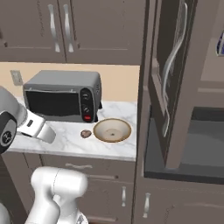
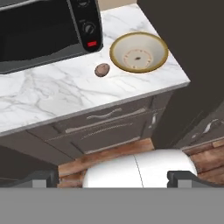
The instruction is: Pick the egg and butter from the fridge and place them by the bowl for mixing.
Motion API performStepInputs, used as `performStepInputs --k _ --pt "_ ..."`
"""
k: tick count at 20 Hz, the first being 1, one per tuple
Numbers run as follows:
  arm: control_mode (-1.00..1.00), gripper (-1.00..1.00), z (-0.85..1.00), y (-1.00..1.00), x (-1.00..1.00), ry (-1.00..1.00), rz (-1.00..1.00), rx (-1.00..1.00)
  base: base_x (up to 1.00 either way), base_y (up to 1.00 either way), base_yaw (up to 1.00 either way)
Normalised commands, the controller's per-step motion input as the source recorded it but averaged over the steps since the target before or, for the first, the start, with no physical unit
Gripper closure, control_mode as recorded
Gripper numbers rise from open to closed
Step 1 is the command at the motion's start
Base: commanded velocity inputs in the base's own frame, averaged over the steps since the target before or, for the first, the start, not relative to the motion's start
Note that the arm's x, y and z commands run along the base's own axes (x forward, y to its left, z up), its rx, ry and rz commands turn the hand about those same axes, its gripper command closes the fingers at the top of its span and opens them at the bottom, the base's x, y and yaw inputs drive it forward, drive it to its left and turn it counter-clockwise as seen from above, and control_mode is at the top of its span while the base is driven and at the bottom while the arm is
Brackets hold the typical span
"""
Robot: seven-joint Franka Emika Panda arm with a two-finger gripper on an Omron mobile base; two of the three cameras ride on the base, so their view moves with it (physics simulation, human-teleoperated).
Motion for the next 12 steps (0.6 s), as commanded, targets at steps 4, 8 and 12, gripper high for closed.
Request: performStepInputs --k 4,8,12 --pt "1.00 -1.00 0.00 0.00 0.00 0.00 0.00 0.00 -0.88 0.00 -0.12" --pt "1.00 -1.00 0.00 0.00 0.00 0.00 0.00 0.00 -0.87 0.00 -0.14" --pt "1.00 -1.00 0.00 0.00 0.00 0.00 0.00 0.00 -0.82 0.02 -0.21"
